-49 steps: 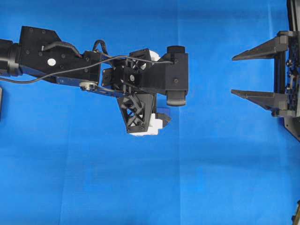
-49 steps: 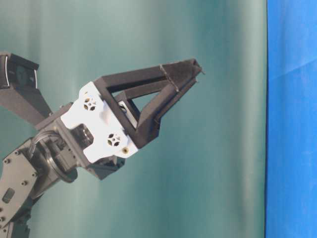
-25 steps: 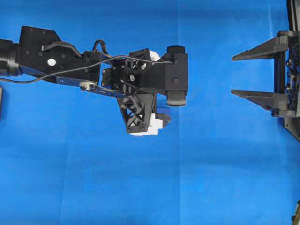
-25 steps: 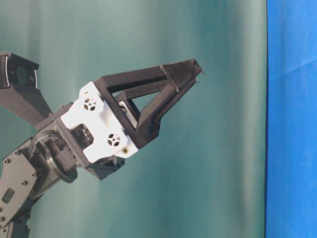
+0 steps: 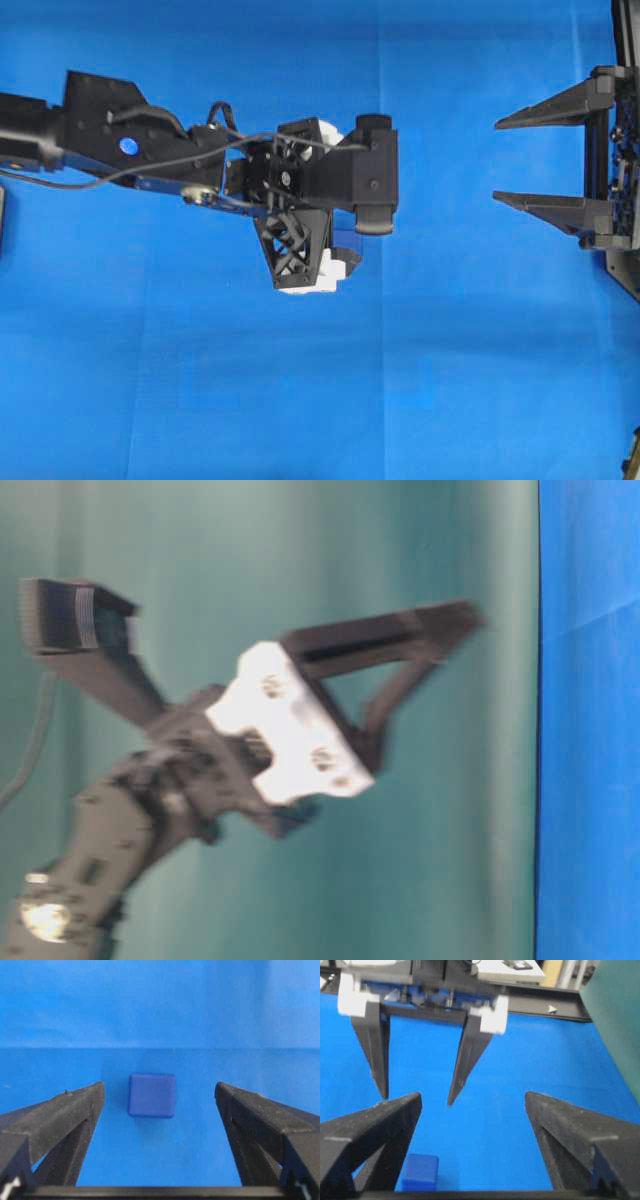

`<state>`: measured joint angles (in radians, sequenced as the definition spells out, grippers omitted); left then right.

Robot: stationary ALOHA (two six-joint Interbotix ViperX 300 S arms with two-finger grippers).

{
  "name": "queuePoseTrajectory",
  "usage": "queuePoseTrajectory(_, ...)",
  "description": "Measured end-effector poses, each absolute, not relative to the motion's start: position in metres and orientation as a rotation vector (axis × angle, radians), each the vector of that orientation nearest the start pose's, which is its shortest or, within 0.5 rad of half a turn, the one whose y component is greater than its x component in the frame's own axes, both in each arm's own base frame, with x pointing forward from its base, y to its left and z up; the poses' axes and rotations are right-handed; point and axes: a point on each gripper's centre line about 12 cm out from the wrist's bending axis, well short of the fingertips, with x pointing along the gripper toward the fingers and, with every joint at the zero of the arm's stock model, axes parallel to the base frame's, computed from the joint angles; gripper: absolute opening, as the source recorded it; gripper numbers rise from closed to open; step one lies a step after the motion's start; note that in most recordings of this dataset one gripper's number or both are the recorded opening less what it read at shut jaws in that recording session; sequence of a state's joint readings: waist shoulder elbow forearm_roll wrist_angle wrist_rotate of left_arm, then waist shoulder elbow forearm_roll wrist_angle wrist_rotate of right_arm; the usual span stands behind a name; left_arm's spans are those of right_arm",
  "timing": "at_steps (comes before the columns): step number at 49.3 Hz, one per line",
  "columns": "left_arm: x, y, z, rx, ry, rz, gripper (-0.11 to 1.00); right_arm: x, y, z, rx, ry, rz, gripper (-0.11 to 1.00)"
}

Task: Handover the blue block to the right arm after grasping it with the left arm, then place it in the designated position.
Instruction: 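Lower the open left gripper over the blue cube, then close the left gripper on the blue cube and lift it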

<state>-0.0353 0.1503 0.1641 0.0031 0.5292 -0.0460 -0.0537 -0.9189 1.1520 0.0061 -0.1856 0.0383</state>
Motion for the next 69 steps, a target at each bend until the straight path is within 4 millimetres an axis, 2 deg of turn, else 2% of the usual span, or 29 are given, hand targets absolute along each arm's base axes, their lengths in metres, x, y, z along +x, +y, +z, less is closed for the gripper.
queuePoseTrajectory(16, 0.464, -0.016, 0.189, -0.021, 0.793, -0.018, 0.93, 0.209, -0.012, 0.279, 0.046, 0.059, -0.058, 0.97)
queuePoseTrajectory(42, 0.474, -0.016, 0.106, -0.018, 0.887, -0.015, 0.93, 0.21, -0.014, 0.277, 0.047, 0.067, -0.07, 0.97)
queuePoseTrajectory(48, 0.474, -0.016, 0.096, -0.018, 0.893, -0.015, 0.93, 0.21, -0.014, 0.277, 0.047, 0.067, -0.07, 0.97)
queuePoseTrajectory(60, 0.474, -0.016, 0.095, -0.012, 0.892, -0.018, 0.92, 0.21, -0.015, 0.277, 0.045, 0.067, -0.071, 0.97)
queuePoseTrajectory(64, 0.474, -0.016, 0.095, -0.015, 0.892, -0.017, 0.87, 0.211, -0.015, 0.277, 0.047, 0.067, -0.072, 0.97)
queuePoseTrajectory(69, 0.474, -0.015, 0.095, -0.015, 0.893, -0.015, 0.63, 0.211, -0.014, 0.276, 0.047, 0.072, -0.07, 0.97)
